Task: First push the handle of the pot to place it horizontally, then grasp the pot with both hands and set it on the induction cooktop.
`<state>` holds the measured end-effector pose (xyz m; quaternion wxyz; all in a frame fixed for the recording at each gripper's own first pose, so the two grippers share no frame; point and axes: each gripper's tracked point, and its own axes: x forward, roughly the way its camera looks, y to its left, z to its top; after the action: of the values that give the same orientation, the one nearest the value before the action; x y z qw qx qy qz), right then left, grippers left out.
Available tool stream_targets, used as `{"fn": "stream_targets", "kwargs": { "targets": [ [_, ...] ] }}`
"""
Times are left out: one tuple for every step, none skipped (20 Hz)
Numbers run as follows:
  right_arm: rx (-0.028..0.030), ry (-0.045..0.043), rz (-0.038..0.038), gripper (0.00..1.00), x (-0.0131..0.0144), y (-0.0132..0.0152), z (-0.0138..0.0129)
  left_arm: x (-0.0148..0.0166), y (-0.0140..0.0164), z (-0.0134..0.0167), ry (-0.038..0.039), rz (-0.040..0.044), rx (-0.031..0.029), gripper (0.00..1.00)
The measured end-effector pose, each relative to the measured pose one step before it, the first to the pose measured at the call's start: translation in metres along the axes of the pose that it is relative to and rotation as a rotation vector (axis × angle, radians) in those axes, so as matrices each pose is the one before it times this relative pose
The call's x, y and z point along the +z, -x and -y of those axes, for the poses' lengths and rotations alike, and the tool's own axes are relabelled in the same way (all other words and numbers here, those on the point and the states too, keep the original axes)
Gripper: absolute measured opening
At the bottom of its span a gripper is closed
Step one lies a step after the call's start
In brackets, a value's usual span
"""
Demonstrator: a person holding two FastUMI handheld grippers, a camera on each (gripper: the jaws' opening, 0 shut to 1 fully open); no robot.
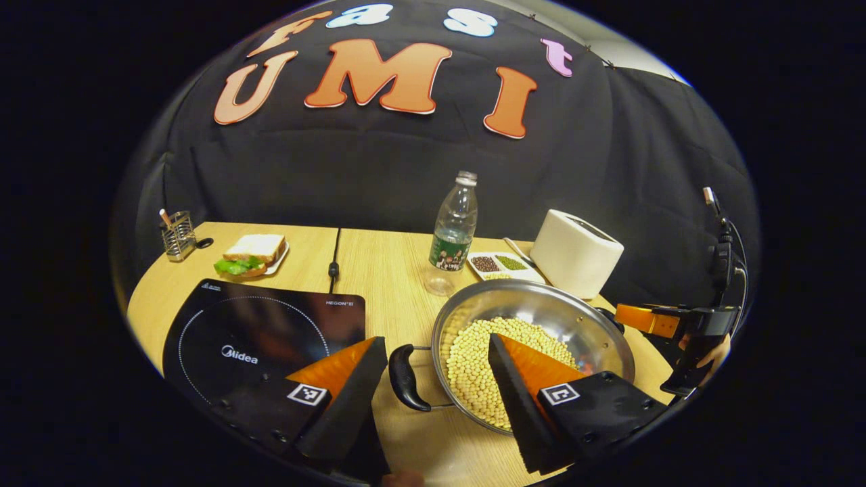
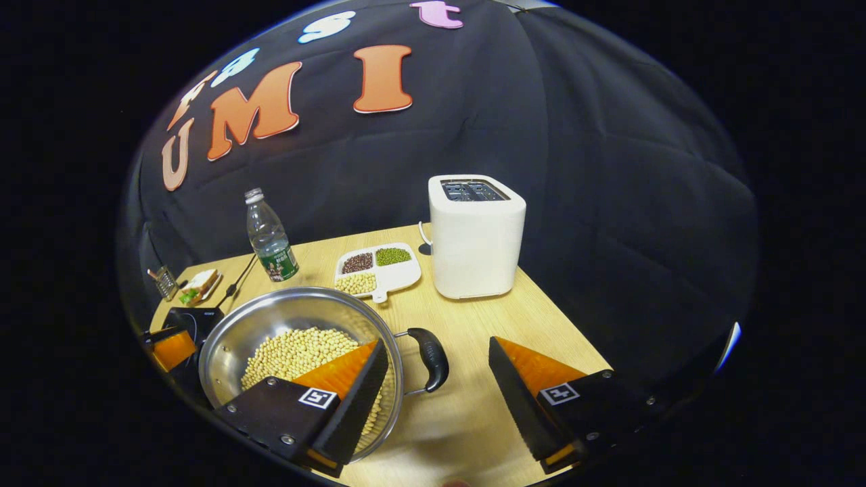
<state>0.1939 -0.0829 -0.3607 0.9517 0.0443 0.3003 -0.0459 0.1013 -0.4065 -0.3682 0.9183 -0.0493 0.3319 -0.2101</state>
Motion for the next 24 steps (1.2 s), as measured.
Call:
{"fn": "stream_targets", "kwargs": {
  "targets": [
    [0.00662,0.00387,-0.00473,0.94,-0.00144,-0.00222,-0.0018,-0.00416,-0.00315,-0.0007,-0.00236,-0.02215,0.00427,0.99],
    [0.00757,0.0,-0.00568,0.94,-0.00118,-0.00338,-0.00196,-0.00055,-0.0009,-0.00316,-0.01393,-0.00094,0.01895,1.0],
    [0.00831,-0.001,-0.00524,0.94,-0.00116,-0.00244,-0.00206,0.00201,-0.00302,0.00075,-0.01349,0.00247,0.00754,1.0],
    [0.00851,0.00104,-0.00419,0.94,-0.00154,-0.00353,-0.0017,-0.00092,-0.00136,0.00069,-0.01292,-0.00187,0.00759,0.99],
    [0.00365,0.00271,-0.00284,0.94,-0.00088,-0.0031,-0.0009,-0.00067,-0.00225,-0.00022,-0.00698,-0.00871,0.01068,0.99],
    [-0.00008,0.00317,-0.00219,0.94,-0.00028,-0.00418,0.00106,-0.00126,-0.00219,-0.00213,-0.01048,-0.01093,0.01125,0.99],
    [-0.00143,0.00063,-0.00475,0.94,-0.00106,-0.0029,0.00088,-0.00122,-0.00537,-0.001,-0.00461,-0.00874,0.00082,0.99],
    [0.00101,-0.0015,-0.00595,0.94,-0.0016,-0.00288,-0.00018,-0.00666,-0.00536,0.00223,0.00879,-0.01908,0.00407,0.99],
    [0.00323,-0.00262,-0.0109,0.94,-0.00251,-0.00284,-0.00093,-0.00399,-0.00285,-0.00082,0.0076,-0.01865,0.00705,0.99],
    [0.0049,-0.00203,-0.01161,0.94,-0.003,-0.0024,-0.00029,-0.00599,-0.00684,0.00047,0.00551,-0.01574,-0.00178,0.98],
    [0.00533,-0.00044,-0.01192,0.94,-0.00288,-0.00275,-0.00115,-0.00472,-0.00431,0.00164,0.00311,-0.01964,-0.00087,0.99],
    [0.00503,0.00064,-0.01156,0.94,-0.00313,-0.00322,-0.00106,-0.00191,-0.00445,-0.00025,-0.00612,-0.01091,0.00871,1.0],
    [0.00627,0.001,-0.0112,0.94,-0.00304,-0.00214,-0.00157,0.00005,-0.00364,-0.00108,-0.00441,-0.00373,0.00575,0.99],
    [0.00715,0.00174,-0.01006,0.94,-0.00241,-0.00201,-0.00143,-0.00007,-0.0051,0.00179,0.00058,-0.00027,0.00007,0.99],
    [0.00639,0.00008,-0.00936,0.94,-0.00224,-0.00266,-0.00217,-0.00189,-0.00345,0.0006,0.00293,-0.01375,-0.00185,0.99],
    [0.00525,-0.00209,-0.00784,0.94,-0.00165,-0.00306,-0.00136,-0.00494,0.0004,0.00051,0.00103,-0.02565,0.00139,0.98],
    [0.00407,-0.00463,-0.00856,0.94,-0.00179,-0.00237,-0.00178,0.00446,-0.00194,-0.00079,-0.01423,0.01043,-0.00047,0.98],
    [0.00226,-0.00675,-0.01035,0.93,-0.00174,-0.0032,-0.00074,-0.00174,-0.00471,0.00078,-0.00478,-0.00804,0.00093,0.98],
    [0.00419,-0.0076,-0.00865,0.92,-0.00157,-0.00292,-0.00134,0.00015,-0.00169,0.00098,-0.01232,-0.01012,-0.00279,0.97],
    [0.00658,-0.01131,-0.00648,0.9,-0.00084,-0.00275,-0.0021,-0.00134,-0.00208,0.00035,-0.01565,-0.00761,-0.00217,0.97],
    [-0.01953,-0.007,-0.00901,0.83,-0.00073,-0.00199,0.00348,-0.00185,-0.00269,0.0006,-0.01944,-0.01474,-0.00165,0.97],
    [0.00496,-0.0083,0.00109,0.8,0.00036,-0.00195,-0.00035,-0.0023,-0.00396,-0.00164,-0.02366,-0.01582,0.00927,0.97],
    [-0.00156,-0.00848,-0.00901,0.75,-0.00105,0.00317,0.0017,-0.00382,-0.0029,-0.00311,-0.02702,-0.03234,0.0142,0.96],
    [0.00061,-0.00713,-0.00493,0.74,-0.00062,0.00181,0.00054,-0.00532,-0.00159,0.00367,-0.02345,-0.02971,0.00674,0.93]
  ]
}}
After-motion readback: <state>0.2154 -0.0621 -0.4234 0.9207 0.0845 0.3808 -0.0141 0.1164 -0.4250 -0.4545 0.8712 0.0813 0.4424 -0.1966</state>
